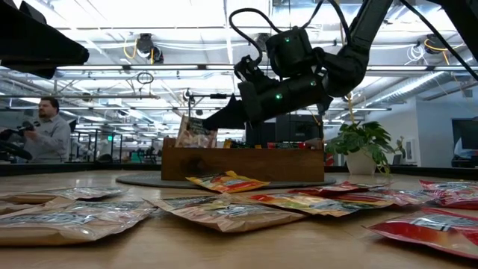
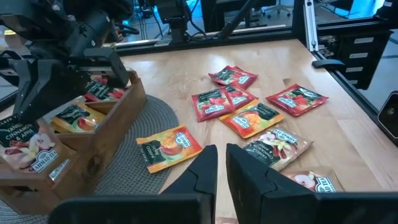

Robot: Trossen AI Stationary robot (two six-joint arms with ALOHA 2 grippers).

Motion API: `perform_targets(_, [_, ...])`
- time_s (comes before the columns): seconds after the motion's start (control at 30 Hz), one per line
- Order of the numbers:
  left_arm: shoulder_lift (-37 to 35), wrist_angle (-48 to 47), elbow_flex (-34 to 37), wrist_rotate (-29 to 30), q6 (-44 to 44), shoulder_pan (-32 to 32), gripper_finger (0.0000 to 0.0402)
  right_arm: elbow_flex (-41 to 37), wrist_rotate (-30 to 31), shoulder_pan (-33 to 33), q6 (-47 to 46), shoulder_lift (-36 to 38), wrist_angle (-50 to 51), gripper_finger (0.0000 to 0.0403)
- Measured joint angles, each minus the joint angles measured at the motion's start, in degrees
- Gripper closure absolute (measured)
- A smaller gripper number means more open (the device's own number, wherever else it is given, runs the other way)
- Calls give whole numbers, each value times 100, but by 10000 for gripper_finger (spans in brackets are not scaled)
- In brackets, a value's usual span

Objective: Pick & Place Tea
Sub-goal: Put the cinnamon tea sachet into the left compartment of the wooden organizer

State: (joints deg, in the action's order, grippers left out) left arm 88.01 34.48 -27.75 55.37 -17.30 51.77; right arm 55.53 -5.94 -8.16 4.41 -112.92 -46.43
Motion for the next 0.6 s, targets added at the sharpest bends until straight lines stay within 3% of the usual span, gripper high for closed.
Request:
perform_targets(0.23, [0,-2,0,0,2,0,360,15,-120,19,172,26,84,403])
perform_targets(0.4, [0,-2,0,1,24,0,360,407,-149,134,247,28,1251,403])
perform_targets(0.6, [0,0,0,2,20,0,360,527,310,245,388,28,1448,403])
